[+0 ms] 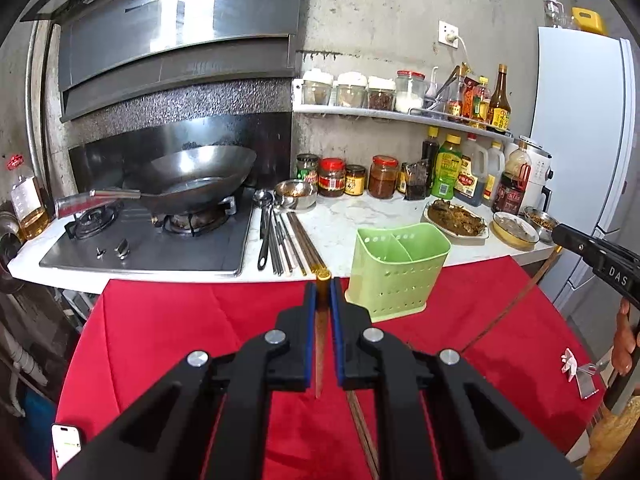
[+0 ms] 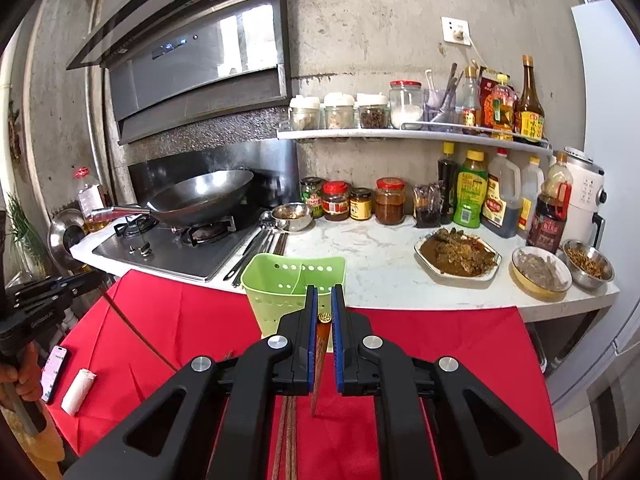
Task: Organize utensils
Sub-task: 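Lift the left tool's chopstick toward the green holder while the right tool carries its own, then lower the left tool's chopstick into the green holder while the right tool inserts its own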
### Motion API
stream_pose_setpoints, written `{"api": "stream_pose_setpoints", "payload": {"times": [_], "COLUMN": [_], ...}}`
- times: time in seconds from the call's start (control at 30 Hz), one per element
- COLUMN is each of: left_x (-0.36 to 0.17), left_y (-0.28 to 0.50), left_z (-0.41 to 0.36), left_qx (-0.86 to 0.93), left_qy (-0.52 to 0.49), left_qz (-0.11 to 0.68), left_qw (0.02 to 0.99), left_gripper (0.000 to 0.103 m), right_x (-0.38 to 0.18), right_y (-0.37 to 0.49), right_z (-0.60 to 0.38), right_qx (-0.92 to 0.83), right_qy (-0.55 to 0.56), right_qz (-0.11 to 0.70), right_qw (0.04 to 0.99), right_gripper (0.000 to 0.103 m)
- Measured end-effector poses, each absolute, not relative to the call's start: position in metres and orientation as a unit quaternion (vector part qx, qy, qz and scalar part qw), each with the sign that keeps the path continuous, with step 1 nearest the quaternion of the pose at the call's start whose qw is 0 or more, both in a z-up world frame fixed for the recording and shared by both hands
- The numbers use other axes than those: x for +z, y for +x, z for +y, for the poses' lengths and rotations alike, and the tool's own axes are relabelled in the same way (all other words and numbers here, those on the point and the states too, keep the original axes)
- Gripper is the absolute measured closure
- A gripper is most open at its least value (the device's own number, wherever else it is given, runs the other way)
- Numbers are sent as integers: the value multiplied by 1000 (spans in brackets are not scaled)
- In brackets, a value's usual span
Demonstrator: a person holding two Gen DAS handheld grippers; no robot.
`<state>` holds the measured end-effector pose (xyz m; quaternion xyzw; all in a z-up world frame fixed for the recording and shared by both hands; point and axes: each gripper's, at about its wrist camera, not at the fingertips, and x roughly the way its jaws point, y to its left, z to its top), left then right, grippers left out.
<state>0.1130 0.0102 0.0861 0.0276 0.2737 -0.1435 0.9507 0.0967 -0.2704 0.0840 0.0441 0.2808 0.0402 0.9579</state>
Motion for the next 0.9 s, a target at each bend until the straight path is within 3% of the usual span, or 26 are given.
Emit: {"api": "stream_pose_setpoints", "payload": {"times": [0.4,0.9], "left_x": [78,61], "left_y": [118,128], "left_z": [-7,-16], "left_qx": [-146,-134], "left_qy": [40,46], "left_qz": [253,288], "left_qw": [955,947], "left_gripper": [95,95], "right_x": [62,38], "right_y": [108,113], "right_z": [-266,-247], "right_qx": [38,41], "right_qy": [52,36], "right_qz": [268,307], "right_qw": [961,950], "right_gripper": [95,96]}}
